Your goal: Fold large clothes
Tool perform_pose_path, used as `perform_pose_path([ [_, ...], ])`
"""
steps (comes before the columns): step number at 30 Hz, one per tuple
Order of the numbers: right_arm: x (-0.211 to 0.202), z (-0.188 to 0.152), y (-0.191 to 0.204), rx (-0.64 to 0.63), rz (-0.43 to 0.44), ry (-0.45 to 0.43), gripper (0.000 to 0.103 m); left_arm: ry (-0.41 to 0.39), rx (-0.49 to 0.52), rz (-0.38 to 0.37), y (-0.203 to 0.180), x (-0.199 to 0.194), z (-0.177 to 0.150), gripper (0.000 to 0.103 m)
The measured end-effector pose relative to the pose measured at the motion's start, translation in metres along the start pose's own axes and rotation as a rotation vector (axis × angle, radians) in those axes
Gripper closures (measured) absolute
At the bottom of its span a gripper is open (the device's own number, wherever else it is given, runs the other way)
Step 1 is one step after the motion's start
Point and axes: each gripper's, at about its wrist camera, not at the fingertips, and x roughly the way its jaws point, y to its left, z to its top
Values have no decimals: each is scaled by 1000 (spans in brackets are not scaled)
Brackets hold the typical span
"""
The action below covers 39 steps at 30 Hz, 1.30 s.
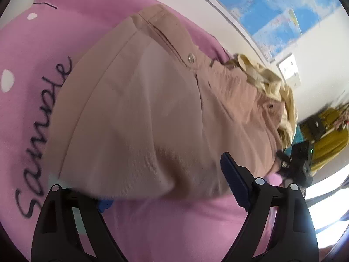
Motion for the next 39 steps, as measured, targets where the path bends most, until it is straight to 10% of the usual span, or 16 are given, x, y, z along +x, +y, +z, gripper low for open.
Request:
perform_pose_path([
  [3,12,5,9,-23,-3,1,13,-8,-37,14,-2,7,10,32],
  [8,25,9,16,-33,50,33,75,24,-53,13,-7,11,12,85],
  [13,4,6,32,-34,130,15,86,2,-37,-21,-18,-26,7,90],
  [20,-17,-31,54,-117,103,98,77,70,-48,-54,5,-59,-33,72],
  [22,-11,-37,48,-135,4,124,51,88,-86,-8,20,-50,-41,58],
  [27,-12,-42,27,-87,-108,79,22,64,-85,-9,27,-45,-43,48],
  [35,-60,-36,50,-218,-362,-112,19,17,78,224,1,-74,-37,42],
  [39,-65,-27,79,-347,-398,-178,17,-186,242,474,-23,-122,-34,21],
])
